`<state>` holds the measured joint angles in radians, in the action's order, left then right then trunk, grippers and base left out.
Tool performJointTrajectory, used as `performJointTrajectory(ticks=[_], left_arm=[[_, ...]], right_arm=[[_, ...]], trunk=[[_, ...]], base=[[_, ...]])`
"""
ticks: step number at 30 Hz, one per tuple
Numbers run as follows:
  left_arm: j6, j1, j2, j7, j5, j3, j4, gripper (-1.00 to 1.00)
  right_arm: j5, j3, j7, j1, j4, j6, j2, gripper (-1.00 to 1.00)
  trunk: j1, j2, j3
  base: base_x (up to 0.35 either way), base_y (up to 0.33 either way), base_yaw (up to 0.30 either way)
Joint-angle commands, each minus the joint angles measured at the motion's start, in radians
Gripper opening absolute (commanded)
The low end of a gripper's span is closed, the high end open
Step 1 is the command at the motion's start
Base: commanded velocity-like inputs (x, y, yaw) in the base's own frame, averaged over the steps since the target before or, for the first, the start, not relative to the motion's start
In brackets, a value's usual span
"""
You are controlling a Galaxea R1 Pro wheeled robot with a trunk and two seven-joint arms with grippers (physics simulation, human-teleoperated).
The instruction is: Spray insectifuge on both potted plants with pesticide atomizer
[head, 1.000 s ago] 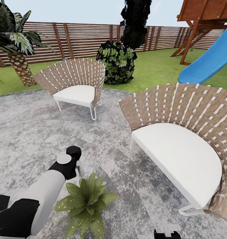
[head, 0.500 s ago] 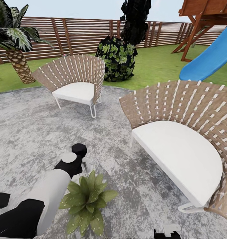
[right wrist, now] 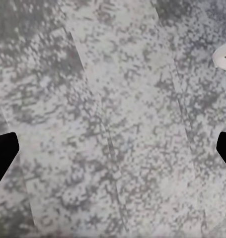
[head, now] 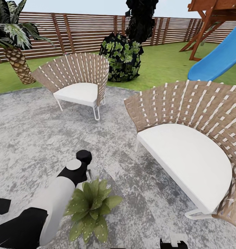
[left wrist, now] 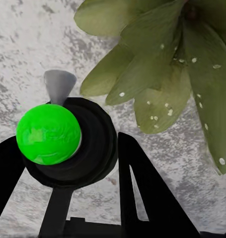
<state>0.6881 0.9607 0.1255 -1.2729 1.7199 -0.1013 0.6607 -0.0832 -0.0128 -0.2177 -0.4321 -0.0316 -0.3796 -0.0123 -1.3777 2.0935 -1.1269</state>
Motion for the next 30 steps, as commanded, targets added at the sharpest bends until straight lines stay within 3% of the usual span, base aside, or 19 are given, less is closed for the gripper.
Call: performJointTrajectory(ticks=[1,3,5,10,14,21,24,30], left_arm=[[0.009,0.001,-0.016,-0.018,0.003,-0.002,-0.001,-1.0],[0.007,0.003,-0.051,-0.108,0.004,-0.002,0.007,-1.0],[0.007,0.006,-0.063,-0.152,0.004,-0.003,0.011,-1.0],[-0.03,0.007,-0.068,-0.18,0.003,-0.002,0.011,-1.0],[-0.091,0.007,-0.074,-0.251,0.006,0.002,0.012,-1.0],[-0.1,0.007,-0.122,-0.279,0.006,0.005,0.034,-1.0],[-0.101,0.003,-0.16,-0.281,0.005,0.007,0.052,-1.0],[-0.093,-0.002,-0.169,-0.282,-0.002,0.008,0.045,-1.0]], right_arm=[[-0.009,-0.001,-0.007,-0.001,0.001,-0.001,0.0,1.0],[-0.009,-0.001,-0.007,-0.001,0.001,-0.001,0.0,1.0],[-0.009,-0.001,-0.007,-0.001,0.001,-0.001,0.0,1.0],[-0.009,-0.001,-0.007,-0.001,0.001,-0.001,-0.001,1.0],[-0.009,-0.001,-0.007,-0.001,0.001,-0.001,-0.001,1.0],[-0.009,-0.001,-0.007,-0.001,0.001,-0.001,-0.002,1.0],[-0.009,-0.001,-0.007,-0.001,0.001,-0.001,-0.002,1.0],[-0.009,-0.001,-0.008,-0.001,0.001,-0.001,-0.002,1.0]], trunk=[[0.0,0.0,-0.002],[0.0,0.0,-0.006],[0.0,0.0,-0.008],[0.0,0.0,-0.01],[0.0,0.0,-0.01],[0.0,0.0,-0.01],[0.0,0.0,-0.01],[0.0,0.0,-0.009]], base=[[0.0,0.0,0.0],[0.0,0.0,0.0],[0.0,0.0,0.0],[0.0,0.0,0.0],[0.0,0.0,0.0],[0.0,0.0,0.0],[0.0,0.0,0.0],[0.0,0.0,0.021]])
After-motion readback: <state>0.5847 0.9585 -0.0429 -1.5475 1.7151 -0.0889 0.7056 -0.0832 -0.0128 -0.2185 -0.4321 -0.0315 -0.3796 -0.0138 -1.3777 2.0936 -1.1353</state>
